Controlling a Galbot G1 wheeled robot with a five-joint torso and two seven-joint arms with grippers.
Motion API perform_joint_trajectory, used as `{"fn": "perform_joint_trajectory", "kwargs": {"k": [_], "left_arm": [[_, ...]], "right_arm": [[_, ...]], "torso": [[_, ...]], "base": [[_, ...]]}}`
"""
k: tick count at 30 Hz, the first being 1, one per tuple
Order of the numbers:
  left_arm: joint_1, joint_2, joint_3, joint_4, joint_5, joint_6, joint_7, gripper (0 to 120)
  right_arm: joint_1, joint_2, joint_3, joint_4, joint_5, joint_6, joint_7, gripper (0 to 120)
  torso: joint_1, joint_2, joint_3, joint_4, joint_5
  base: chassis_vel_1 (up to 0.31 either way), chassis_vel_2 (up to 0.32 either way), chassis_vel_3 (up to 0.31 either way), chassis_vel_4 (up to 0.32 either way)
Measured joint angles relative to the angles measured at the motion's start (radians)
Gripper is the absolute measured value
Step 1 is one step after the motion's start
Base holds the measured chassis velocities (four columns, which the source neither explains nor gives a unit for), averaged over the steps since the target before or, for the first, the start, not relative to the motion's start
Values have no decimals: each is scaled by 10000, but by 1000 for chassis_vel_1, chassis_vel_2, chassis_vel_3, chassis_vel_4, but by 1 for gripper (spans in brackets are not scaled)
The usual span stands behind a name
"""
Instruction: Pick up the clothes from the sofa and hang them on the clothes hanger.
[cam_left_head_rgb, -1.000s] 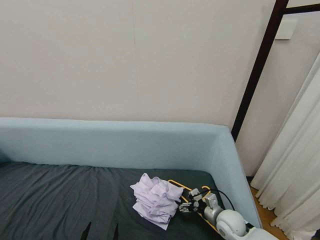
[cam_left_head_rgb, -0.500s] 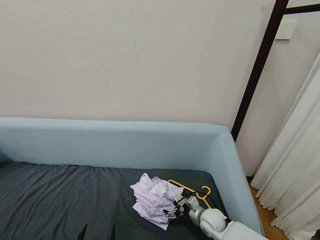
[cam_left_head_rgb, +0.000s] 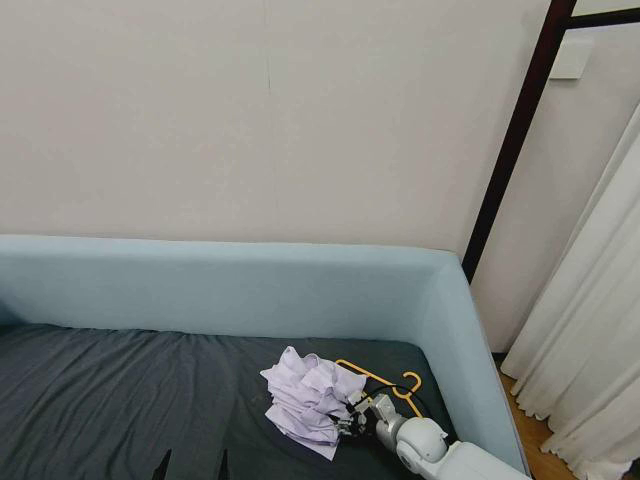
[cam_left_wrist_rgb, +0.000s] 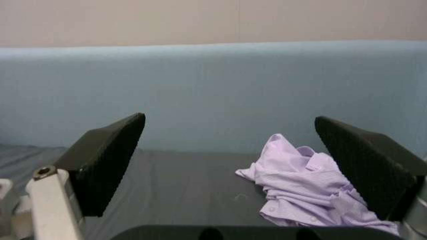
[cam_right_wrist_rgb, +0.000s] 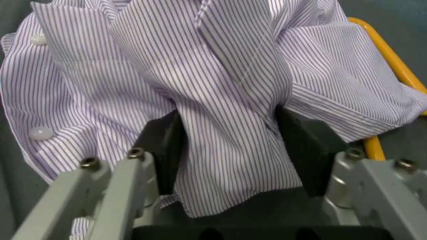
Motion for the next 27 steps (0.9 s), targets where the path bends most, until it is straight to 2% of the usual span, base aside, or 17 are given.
{"fn": "perform_joint_trajectory", "kwargs": {"k": [3,4,6,8,11,12,15,23,27], "left_arm": [[13,-6,4,8,0,-41,0,100],[13,-6,4,8,0,-41,0,100],[69,-9,4,32,1,-87,0,100],[82,-12,1,45,3,-110,0,100],[28,-23,32,119,56,-145,-3,100],[28,-23,32,119,56,-145,-3,100],[-44,-16,99,148,115,-157,-4,100],[-47,-66,111,138,127,-191,-11,100],[-133,-55,171,192,144,-202,-15,100]], "right_arm": [[-52,-8,100,133,72,-24,99,39],[-52,-8,100,133,72,-24,99,39],[-82,-97,123,295,139,-37,121,28],[-92,-144,123,363,149,-38,121,25],[-128,-266,123,526,175,-44,129,10],[-128,-266,123,526,175,-44,129,10],[-160,-317,135,628,247,-64,198,0],[-226,-578,354,1286,480,-209,402,0],[-268,-949,653,2015,689,-327,576,0]], "torso": [[0,0,0,1,0],[0,0,0,1,0],[0,0,0,2,0],[0,1,0,2,0],[0,0,0,1,0],[0,0,0,1,0],[0,0,0,0,0],[0,0,0,1,0],[0,0,0,1,1]], "base": [[0,0,0,0],[0,0,0,0],[0,0,0,0],[0,0,0,0],[0,0,0,0],[0,0,0,0],[0,0,0,0],[0,0,0,0],[0,0,0,0]]}}
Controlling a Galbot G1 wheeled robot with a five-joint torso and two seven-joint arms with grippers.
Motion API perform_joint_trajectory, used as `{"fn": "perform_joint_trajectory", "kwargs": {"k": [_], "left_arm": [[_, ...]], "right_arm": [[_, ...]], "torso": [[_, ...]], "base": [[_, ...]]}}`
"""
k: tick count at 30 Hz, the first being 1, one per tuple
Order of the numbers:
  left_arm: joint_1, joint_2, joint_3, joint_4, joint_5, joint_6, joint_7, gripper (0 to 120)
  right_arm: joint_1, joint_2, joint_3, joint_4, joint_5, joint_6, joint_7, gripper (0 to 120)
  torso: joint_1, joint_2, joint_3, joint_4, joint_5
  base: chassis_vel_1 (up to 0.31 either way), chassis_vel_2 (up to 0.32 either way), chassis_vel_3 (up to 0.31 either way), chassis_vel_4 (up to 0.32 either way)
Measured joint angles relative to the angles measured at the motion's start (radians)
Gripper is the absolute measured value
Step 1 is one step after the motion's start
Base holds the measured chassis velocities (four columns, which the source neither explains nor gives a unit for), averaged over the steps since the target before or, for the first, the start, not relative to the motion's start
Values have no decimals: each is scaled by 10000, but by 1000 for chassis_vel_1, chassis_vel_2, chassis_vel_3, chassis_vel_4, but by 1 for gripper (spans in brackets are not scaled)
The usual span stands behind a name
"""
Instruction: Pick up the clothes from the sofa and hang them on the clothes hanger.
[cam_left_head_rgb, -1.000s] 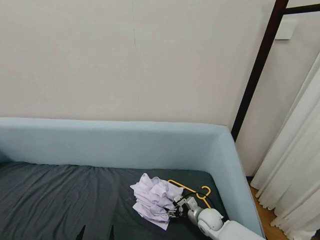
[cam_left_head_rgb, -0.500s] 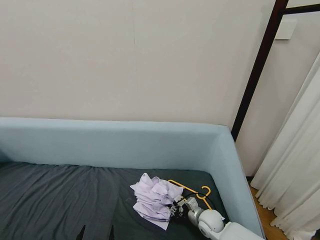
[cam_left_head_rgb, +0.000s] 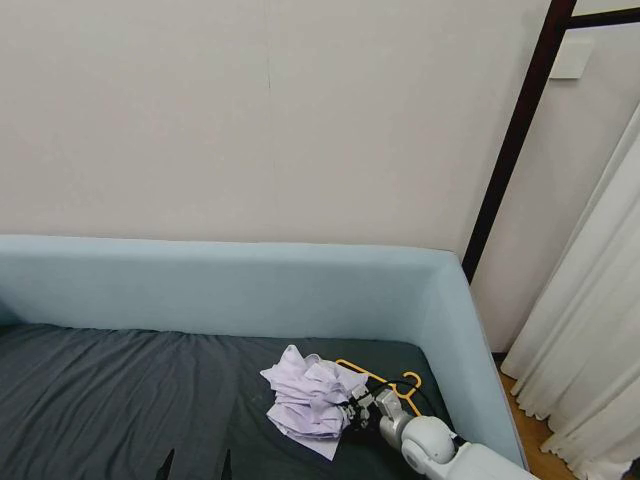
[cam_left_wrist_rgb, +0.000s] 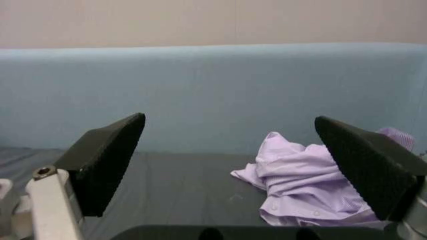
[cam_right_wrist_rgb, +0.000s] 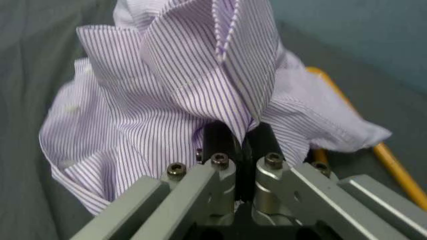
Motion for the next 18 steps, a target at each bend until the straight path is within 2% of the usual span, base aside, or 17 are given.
{"fn": "perform_joint_trajectory", "kwargs": {"k": [4,5,14,15,18], "left_arm": [[-102,60,42,-27,-3,0,-2,100],[-102,60,42,-27,-3,0,-2,100],[24,148,37,-282,-2,6,-6,100],[24,148,37,-282,-2,6,-6,100],[40,166,35,-340,4,24,-5,100]], "right_arm": [[76,-813,771,1448,624,-203,422,0],[76,-813,771,1448,624,-203,422,0],[395,-2826,1884,4428,1717,-668,736,0],[395,-2826,1884,4428,1717,-668,736,0],[310,-3440,2590,5437,2182,-880,764,0]], "torso": [[0,0,0,-1,0],[0,0,0,-1,0],[0,1,-1,-1,-1],[0,1,-1,-1,-1],[0,1,-1,0,1]], "base": [[0,0,0,0],[0,0,0,0],[0,0,0,0],[0,0,0,0],[0,0,0,0]]}}
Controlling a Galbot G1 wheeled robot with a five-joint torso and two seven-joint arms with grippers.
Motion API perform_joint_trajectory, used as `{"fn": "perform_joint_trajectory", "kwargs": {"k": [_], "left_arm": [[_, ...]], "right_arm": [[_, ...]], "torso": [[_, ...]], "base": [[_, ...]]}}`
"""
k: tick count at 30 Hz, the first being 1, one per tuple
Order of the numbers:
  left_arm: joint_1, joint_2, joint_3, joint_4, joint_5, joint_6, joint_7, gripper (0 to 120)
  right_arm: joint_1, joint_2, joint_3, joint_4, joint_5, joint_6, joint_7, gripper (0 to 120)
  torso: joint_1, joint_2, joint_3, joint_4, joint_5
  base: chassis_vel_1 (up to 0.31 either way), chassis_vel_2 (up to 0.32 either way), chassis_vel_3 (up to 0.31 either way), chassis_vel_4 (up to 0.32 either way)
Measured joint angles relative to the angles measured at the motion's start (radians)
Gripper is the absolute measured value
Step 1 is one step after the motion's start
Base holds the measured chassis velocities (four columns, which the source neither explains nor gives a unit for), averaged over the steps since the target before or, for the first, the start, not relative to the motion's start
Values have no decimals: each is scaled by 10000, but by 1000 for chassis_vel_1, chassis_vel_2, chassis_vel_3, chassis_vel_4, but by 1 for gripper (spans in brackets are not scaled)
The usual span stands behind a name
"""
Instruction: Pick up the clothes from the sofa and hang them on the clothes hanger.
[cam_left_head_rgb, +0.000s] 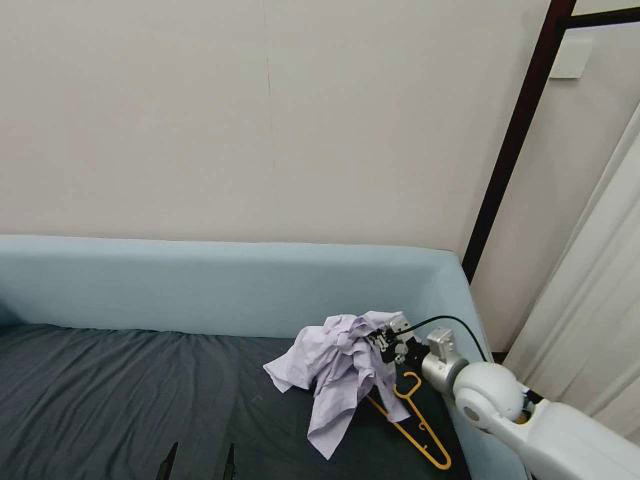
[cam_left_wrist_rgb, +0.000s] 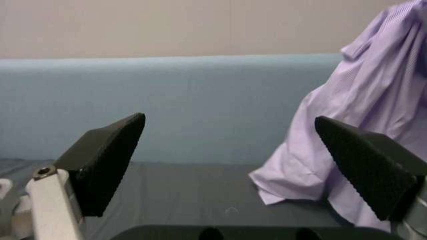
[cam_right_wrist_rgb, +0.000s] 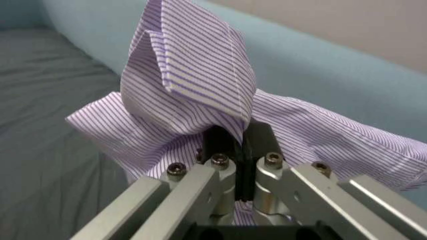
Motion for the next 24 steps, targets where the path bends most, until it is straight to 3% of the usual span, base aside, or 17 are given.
{"fn": "perform_joint_trajectory", "kwargs": {"k": [7,11,18,22,24], "left_arm": [[-19,27,90,-76,88,47,1,100],[-65,105,111,-117,99,124,3,100],[-152,159,186,-118,87,155,0,100],[-191,157,256,4,51,153,-19,100],[-179,156,251,31,44,131,-27,100]], "right_arm": [[-461,-1104,1597,860,674,-110,-4,0],[-1650,-2025,3035,1373,897,-114,-48,0],[-3344,-2789,4190,1585,319,-218,-98,0],[-4919,-3304,6059,1676,-272,-541,-258,0],[-5054,-3408,6268,1694,-289,-646,-308,0]], "torso": [[0,0,0,0,-1],[0,0,0,-3,-1],[0,0,0,0,0],[0,0,-1,-4,-2],[0,0,-1,-4,-2]], "base": [[0,0,0,0],[0,0,0,0],[0,0,0,0],[0,0,0,0],[0,0,0,0]]}}
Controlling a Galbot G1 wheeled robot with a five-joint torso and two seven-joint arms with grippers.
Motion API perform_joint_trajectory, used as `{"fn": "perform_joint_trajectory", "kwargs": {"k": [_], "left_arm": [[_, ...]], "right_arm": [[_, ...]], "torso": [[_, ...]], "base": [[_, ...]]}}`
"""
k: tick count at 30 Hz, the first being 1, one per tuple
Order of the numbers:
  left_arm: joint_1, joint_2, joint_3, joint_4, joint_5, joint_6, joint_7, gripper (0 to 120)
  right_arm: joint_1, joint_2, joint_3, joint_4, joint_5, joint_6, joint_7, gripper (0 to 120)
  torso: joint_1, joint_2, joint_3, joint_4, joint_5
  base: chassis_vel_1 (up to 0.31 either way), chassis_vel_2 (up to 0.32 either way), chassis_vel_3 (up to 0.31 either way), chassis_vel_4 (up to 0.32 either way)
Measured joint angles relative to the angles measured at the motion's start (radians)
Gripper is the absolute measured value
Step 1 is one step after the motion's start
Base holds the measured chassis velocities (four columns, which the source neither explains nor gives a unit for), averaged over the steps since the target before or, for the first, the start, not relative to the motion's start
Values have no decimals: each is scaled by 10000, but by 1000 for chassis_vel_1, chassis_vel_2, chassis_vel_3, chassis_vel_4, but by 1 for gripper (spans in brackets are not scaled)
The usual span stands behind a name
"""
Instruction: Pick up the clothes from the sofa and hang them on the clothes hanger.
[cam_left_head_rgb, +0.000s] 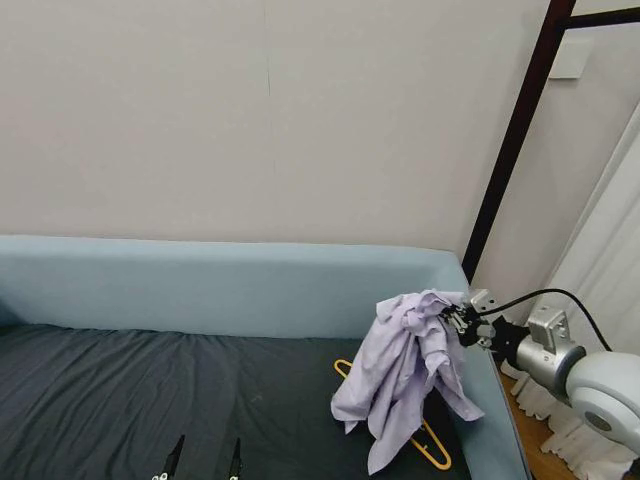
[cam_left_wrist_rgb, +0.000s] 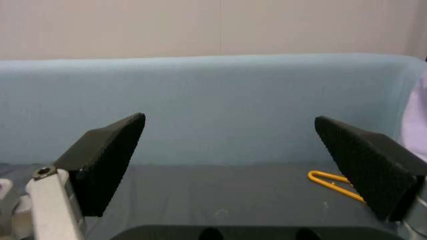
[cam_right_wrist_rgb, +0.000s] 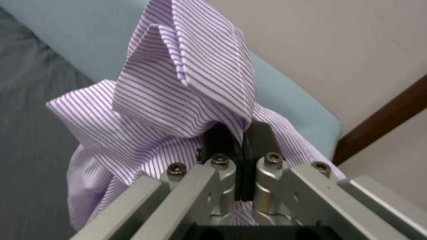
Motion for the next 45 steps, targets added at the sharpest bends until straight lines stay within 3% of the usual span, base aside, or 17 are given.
{"fn": "perform_joint_trajectory", "kwargs": {"k": [5,9,11,12,13,14,17,18,22,23,28,34,38,45], "left_arm": [[5,32,-63,31,-100,-52,-15,100],[-118,222,-81,106,-330,-46,-19,100],[-79,248,-128,229,-393,-89,-30,100],[-71,248,-134,238,-393,-98,-31,100],[29,203,-198,343,-404,-205,-47,100],[29,203,-198,343,-404,-205,-47,100],[173,76,-348,425,-415,-313,-73,100],[173,76,-348,425,-415,-313,-73,100],[230,-55,-419,511,-375,-323,-81,100],[230,-55,-419,511,-375,-323,-81,100],[425,-169,-436,447,-223,-321,-62,100],[615,-264,-567,462,-218,-459,-75,100],[798,-346,-598,559,-194,-687,-82,100],[895,-449,-631,618,-140,-806,-101,100]], "right_arm": [[-3,-341,-60,310,-175,-754,100,0],[-24,-257,-992,858,-257,-1821,456,0],[632,351,-2573,608,-492,-1879,430,0],[733,432,-2762,561,-517,-1868,424,0],[1824,1283,-4532,-90,-615,-1430,278,0],[1824,1283,-4532,-90,-615,-1430,278,0],[4002,2841,-6967,-1912,-524,-186,-81,0],[4002,2841,-6967,-1912,-524,-186,-81,0],[5583,4386,-8888,-3822,-257,236,-212,0],[5583,4386,-8888,-3822,-257,236,-212,0],[6701,6093,-10615,-5410,-960,250,-405,0],[7394,7390,-11253,-6701,-1408,377,-449,0],[8200,8672,-11521,-8464,-1689,620,-302,0],[8732,9969,-11631,-10730,-2106,1357,-396,0]], "torso": [[0,0,0,7,-3],[0,0,0,0,-7],[0,1,-1,-3,-6],[-1,0,0,-2,-5],[-1,0,1,-3,3],[-1,0,1,-3,3],[0,-1,3,15,0],[0,-1,3,15,0],[1,-1,3,2,-4],[1,-1,3,2,-4],[1,-1,3,6,-3],[1,-1,3,1,-5],[1,-1,2,6,-5],[1,-1,2,3,-5]], "base": [[0,0,0,0],[0,0,0,0],[0,0,0,0],[0,0,0,0],[0,0,0,0],[0,0,0,0],[0,0,0,0],[0,0,0,0],[0,0,0,0],[0,0,0,0],[0,0,0,0],[0,0,0,0],[0,0,0,0],[0,0,0,0]]}}
